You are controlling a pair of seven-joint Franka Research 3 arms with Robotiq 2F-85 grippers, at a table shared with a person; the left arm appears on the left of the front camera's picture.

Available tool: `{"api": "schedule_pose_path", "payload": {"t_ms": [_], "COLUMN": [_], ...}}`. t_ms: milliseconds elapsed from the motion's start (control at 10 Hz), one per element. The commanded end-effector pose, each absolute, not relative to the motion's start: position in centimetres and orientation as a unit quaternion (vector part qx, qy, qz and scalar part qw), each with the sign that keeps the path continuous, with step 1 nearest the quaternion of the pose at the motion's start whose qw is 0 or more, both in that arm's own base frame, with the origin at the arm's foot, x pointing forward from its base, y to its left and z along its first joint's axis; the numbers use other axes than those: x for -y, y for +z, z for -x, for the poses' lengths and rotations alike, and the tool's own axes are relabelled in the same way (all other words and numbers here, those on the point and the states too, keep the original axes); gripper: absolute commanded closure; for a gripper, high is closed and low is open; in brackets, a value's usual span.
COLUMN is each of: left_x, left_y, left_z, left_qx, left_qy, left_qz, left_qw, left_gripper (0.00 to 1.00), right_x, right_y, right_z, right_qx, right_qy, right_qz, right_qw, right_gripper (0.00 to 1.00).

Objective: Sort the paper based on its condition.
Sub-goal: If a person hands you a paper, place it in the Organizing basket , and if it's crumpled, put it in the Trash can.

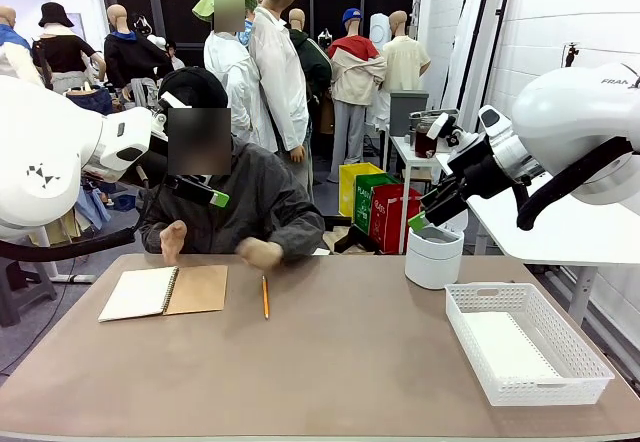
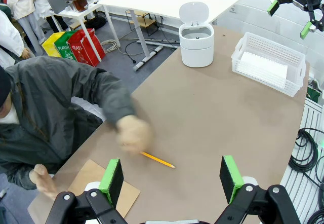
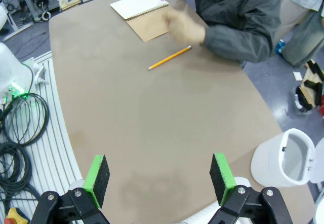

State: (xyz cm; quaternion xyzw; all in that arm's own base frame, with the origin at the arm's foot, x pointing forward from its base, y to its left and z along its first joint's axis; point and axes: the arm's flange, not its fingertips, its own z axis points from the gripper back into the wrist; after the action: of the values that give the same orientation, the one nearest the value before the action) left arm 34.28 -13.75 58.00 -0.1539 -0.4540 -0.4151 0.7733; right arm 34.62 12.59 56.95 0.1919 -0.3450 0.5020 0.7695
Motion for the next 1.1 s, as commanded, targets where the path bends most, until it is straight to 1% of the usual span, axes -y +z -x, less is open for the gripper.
{"api": "schedule_pose_path", "payload": {"t_ms": [0, 1000], "left_x": [13.65, 13.65], "left_y": [57.85, 57.85], "left_z": [-34.36, -34.36], "left_qx": [0.452, 0.452], "left_qy": [-0.420, -0.420], "left_qz": [0.153, 0.153], "left_qw": [0.772, 0.772], "left_gripper": [0.00, 0.00], "right_x": [-12.57, -12.57], "right_y": [56.86, 56.86], "right_z": [-34.64, -34.64], "right_qx": [0.343, 0.343], "right_qy": [0.505, 0.505], "right_qz": [-0.191, -0.191], "right_qw": [0.769, 0.769], "right_gripper": [0.00, 0.00]}}
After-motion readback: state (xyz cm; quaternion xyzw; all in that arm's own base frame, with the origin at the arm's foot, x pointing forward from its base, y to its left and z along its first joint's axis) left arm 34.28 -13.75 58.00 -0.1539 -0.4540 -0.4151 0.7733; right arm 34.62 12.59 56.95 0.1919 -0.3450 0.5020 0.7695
